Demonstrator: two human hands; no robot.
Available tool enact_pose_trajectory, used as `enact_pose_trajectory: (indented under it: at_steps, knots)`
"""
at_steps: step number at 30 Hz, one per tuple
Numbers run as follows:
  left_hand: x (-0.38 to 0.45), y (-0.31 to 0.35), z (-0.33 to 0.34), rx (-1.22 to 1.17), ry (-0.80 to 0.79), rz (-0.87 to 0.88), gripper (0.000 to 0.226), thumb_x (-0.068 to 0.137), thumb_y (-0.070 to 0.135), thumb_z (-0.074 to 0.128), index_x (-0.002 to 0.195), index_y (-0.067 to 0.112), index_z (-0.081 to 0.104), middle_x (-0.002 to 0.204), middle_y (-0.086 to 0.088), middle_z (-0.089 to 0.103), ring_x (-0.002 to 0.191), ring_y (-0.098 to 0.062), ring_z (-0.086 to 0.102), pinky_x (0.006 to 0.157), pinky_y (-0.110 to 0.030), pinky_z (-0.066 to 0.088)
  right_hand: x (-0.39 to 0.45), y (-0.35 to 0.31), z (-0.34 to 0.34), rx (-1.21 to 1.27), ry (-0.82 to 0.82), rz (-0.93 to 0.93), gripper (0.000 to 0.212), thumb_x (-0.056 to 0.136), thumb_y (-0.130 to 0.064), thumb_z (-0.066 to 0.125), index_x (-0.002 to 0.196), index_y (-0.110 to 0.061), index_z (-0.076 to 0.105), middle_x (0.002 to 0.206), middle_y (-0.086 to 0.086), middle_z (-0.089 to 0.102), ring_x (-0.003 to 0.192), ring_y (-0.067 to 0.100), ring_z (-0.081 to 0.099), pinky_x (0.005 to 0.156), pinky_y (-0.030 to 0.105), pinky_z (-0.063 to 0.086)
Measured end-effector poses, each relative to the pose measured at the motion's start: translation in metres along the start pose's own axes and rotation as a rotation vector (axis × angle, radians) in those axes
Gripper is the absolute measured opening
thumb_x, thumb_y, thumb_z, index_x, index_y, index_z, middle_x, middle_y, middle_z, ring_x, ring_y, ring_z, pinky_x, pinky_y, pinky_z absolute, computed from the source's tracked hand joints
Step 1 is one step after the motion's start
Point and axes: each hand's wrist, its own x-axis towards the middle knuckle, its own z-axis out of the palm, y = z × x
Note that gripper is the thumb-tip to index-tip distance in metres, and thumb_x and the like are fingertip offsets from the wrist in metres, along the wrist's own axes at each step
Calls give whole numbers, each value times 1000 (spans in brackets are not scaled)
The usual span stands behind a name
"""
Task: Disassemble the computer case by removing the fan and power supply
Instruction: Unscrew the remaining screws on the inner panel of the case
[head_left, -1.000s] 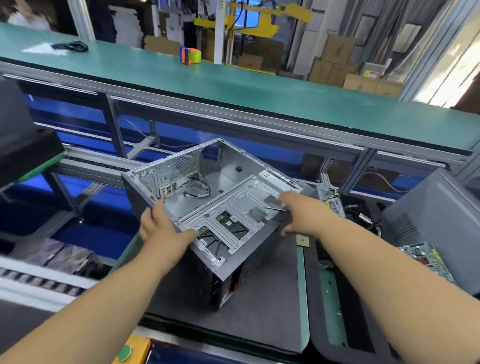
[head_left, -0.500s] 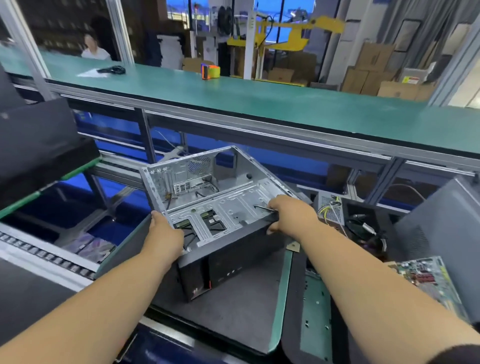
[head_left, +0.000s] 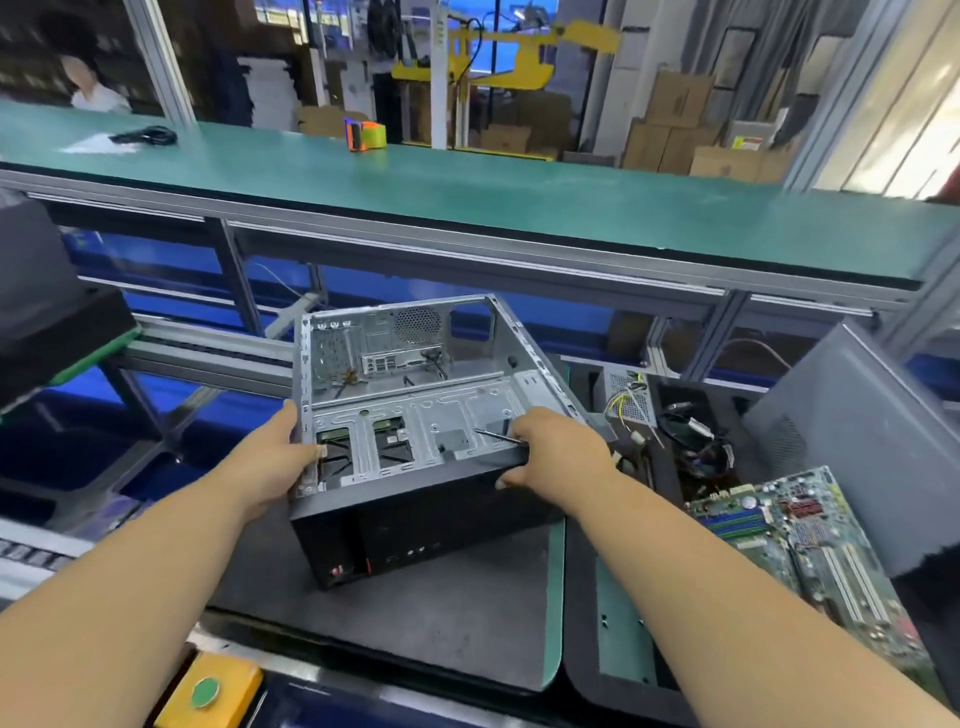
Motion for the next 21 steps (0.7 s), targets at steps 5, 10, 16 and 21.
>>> enact_pose_trajectory:
  at_steps: [5,10,16,21]
  knots:
    - [24,-2,-13,-55,-118,89,79,92,10,65,156,24,21,154,4,35,136,-18,40,116,-40,31,-12,-15,-1,-16,4,41,53,71,-56,78,112,-25,64,112,-3,57,106,25,59,83,35,49]
    - [47,0,-23,-73,-271,136,74,92,4,63,154,24,28,149,3,45,131,-19,47,115,-41,32,-26,-37,-1,-40,-5,112,40,72,-53,78,94,-23,62,94,-5,52,97,25,60,77,33,50]
    - [68,0,-32,-96,-356,174,77,92,1,62,156,18,21,157,0,32,139,-18,37,118,-39,27,-37,-66,1,-101,-20,193,43,71,-55,78,81,-24,50,91,-3,54,90,25,60,68,30,46]
    - [76,-2,-31,-87,-346,215,78,93,5,63,156,16,19,158,1,27,140,-17,34,117,-37,28,-41,-80,-2,-121,-27,237,43,71,-56,78,86,-22,57,91,-3,56,87,24,58,69,30,47]
